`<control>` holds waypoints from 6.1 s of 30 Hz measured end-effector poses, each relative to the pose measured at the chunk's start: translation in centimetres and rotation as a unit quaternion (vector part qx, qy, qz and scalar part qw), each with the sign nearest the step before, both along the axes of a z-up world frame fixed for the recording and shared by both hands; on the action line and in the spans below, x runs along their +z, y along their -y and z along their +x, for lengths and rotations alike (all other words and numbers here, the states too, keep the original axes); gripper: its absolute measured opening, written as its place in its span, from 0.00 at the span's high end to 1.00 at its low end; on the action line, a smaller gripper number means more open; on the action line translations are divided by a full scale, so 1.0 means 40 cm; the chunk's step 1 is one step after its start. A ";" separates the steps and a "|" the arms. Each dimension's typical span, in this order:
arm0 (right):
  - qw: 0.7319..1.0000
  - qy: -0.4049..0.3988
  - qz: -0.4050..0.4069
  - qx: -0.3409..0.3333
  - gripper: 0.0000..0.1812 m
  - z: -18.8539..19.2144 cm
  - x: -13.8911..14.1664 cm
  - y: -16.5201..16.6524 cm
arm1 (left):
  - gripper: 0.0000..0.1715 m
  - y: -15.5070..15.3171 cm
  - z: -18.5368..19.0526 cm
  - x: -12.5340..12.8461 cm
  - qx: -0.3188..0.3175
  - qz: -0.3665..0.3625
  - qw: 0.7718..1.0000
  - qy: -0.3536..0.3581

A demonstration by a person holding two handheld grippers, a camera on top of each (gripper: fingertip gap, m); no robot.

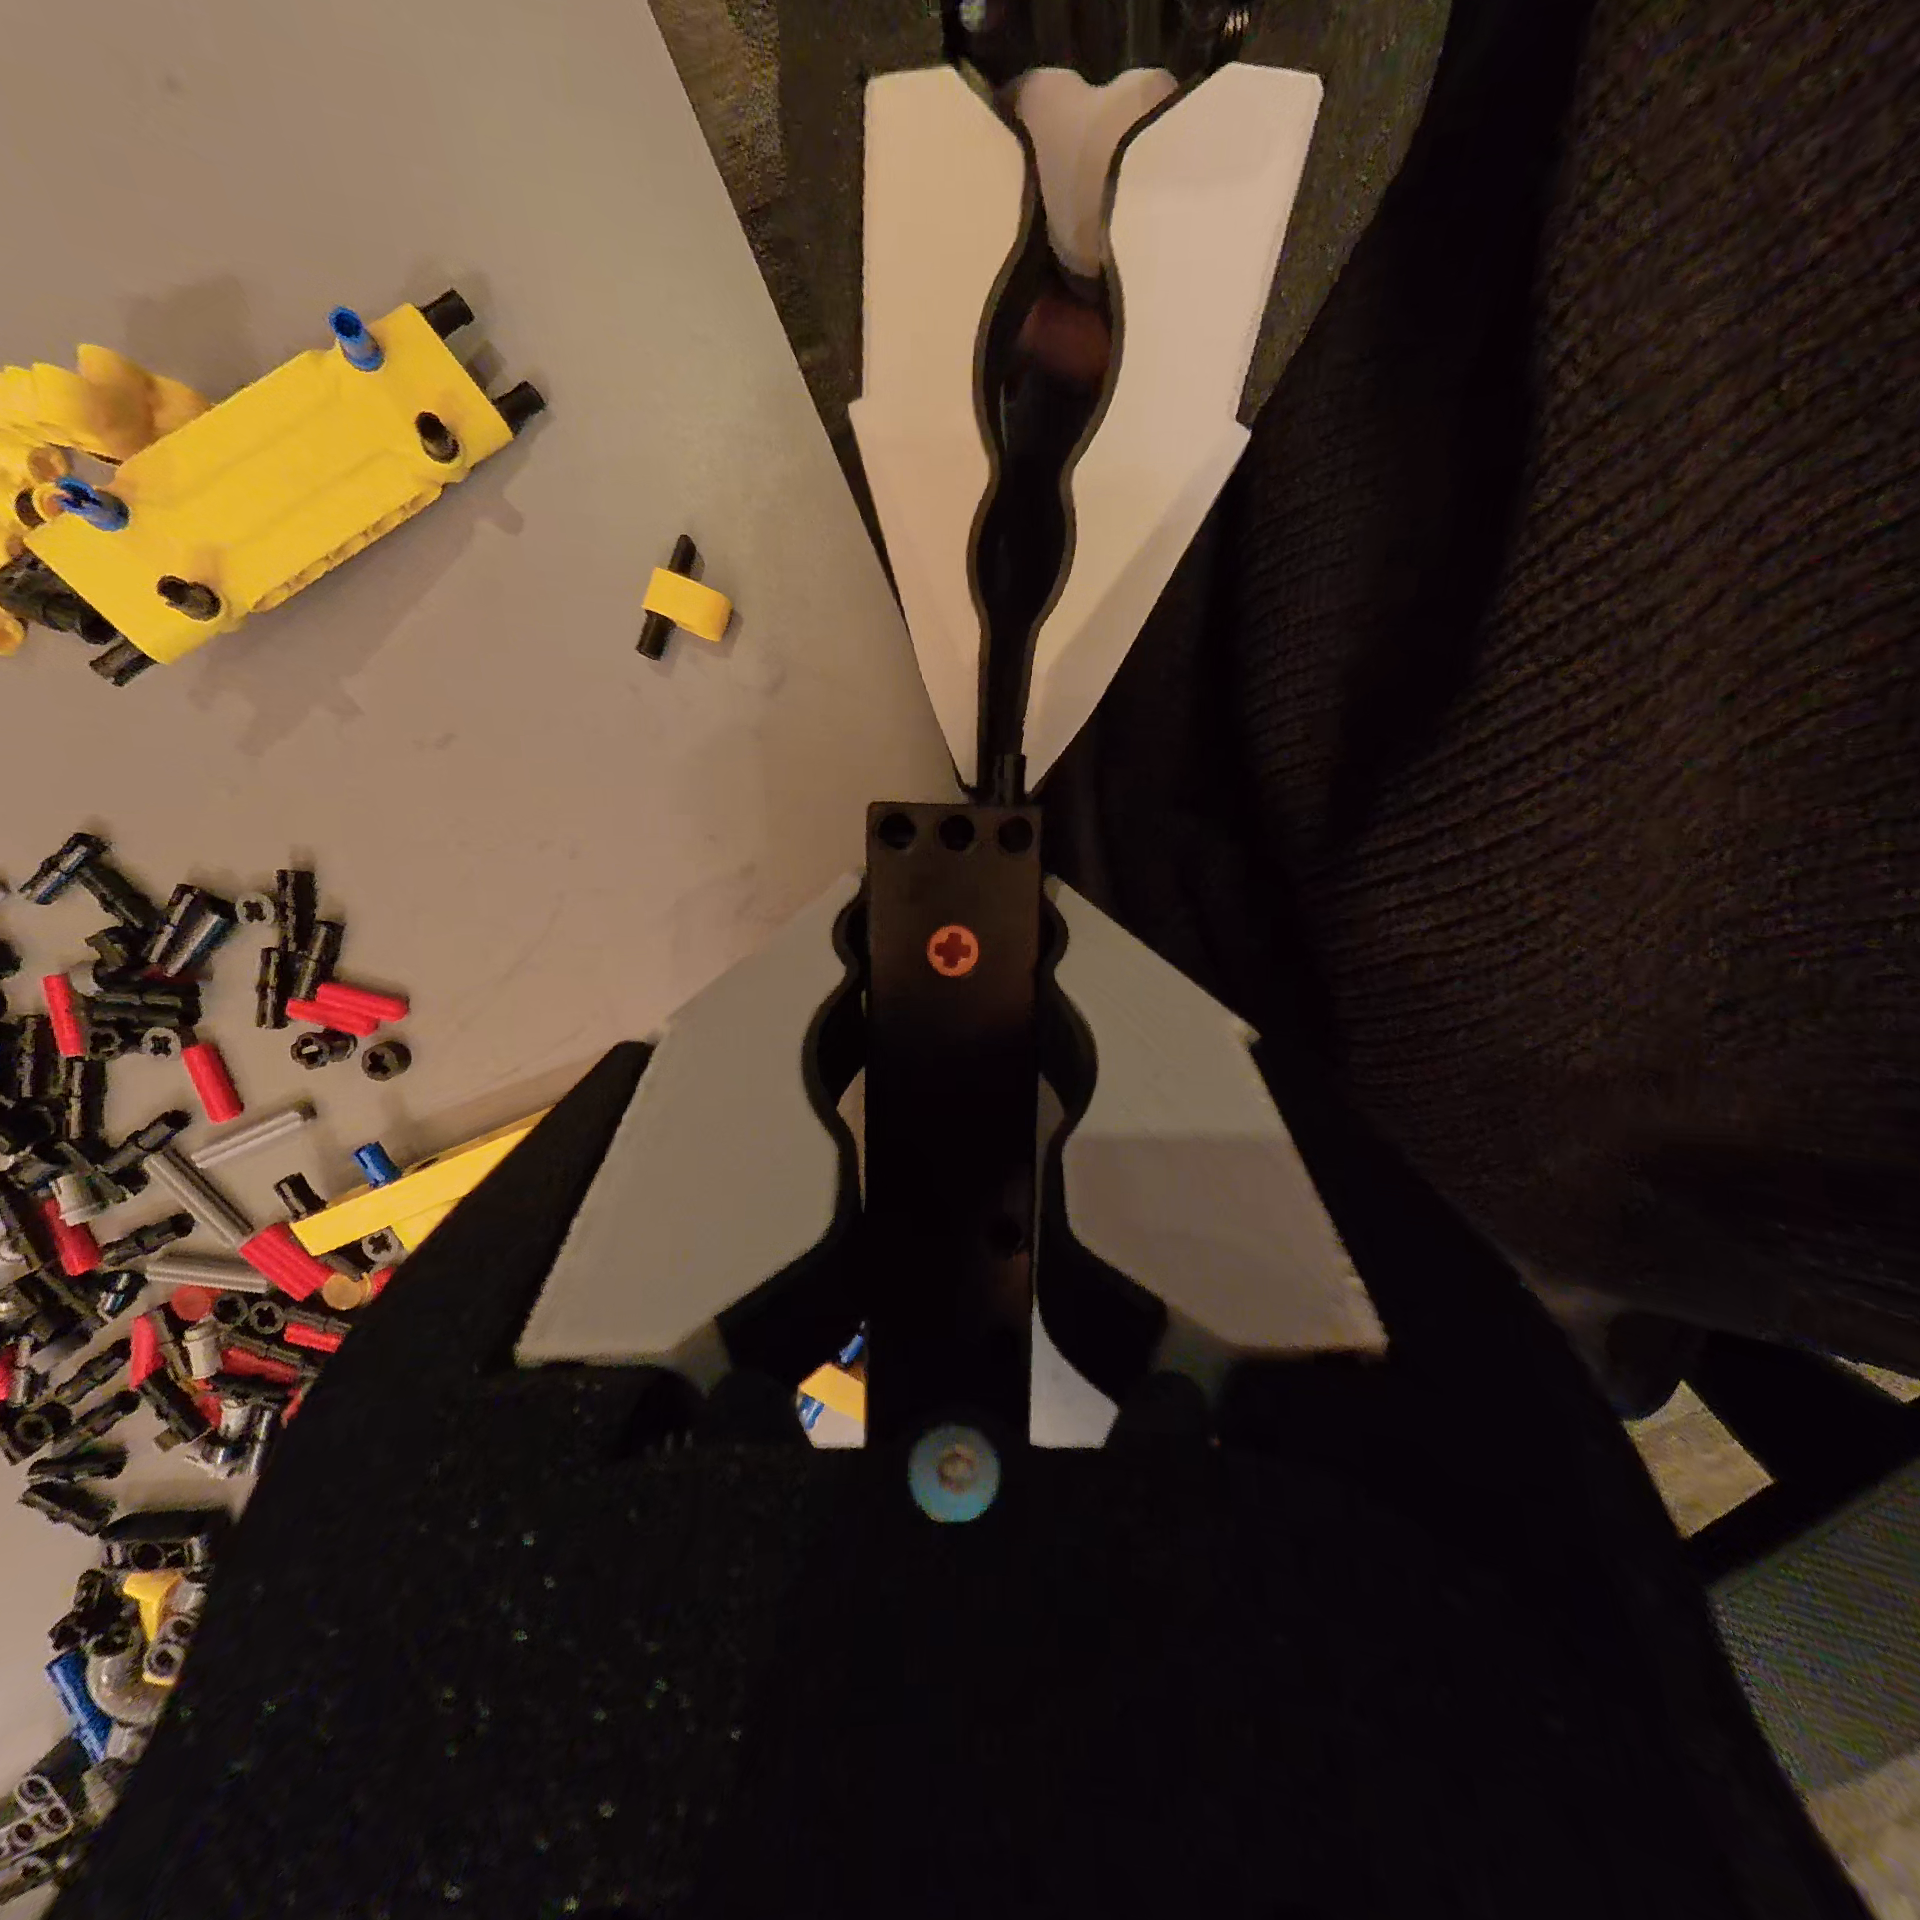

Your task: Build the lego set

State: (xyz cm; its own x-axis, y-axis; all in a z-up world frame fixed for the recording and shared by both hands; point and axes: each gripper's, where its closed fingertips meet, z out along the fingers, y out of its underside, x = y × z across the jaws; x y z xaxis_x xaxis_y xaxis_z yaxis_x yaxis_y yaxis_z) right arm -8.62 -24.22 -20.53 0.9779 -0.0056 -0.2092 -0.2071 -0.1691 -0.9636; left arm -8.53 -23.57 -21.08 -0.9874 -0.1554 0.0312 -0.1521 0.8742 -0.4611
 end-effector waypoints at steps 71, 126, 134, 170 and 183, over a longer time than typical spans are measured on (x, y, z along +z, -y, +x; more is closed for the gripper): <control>0.971 0.099 0.217 0.008 0.97 -0.101 0.120 0.107 | 0.87 0.149 -0.129 0.121 0.366 -0.453 0.783 -0.218; 0.984 -0.012 0.178 -0.007 0.98 -0.033 0.076 0.103 | 0.82 0.037 -0.050 0.157 0.368 -0.294 0.880 0.059; 0.994 0.005 0.113 -0.008 0.98 -0.019 0.032 0.066 | 0.68 -0.045 0.034 0.103 0.282 -0.103 0.947 0.112; 0.996 0.009 0.092 0.016 0.97 -0.031 0.002 0.037 | 0.85 0.002 -0.034 0.004 0.021 0.062 0.998 0.016; 0.990 -0.090 0.092 0.050 0.98 -0.032 -0.002 0.033 | 0.85 0.001 -0.030 0.004 -0.016 0.055 0.998 0.018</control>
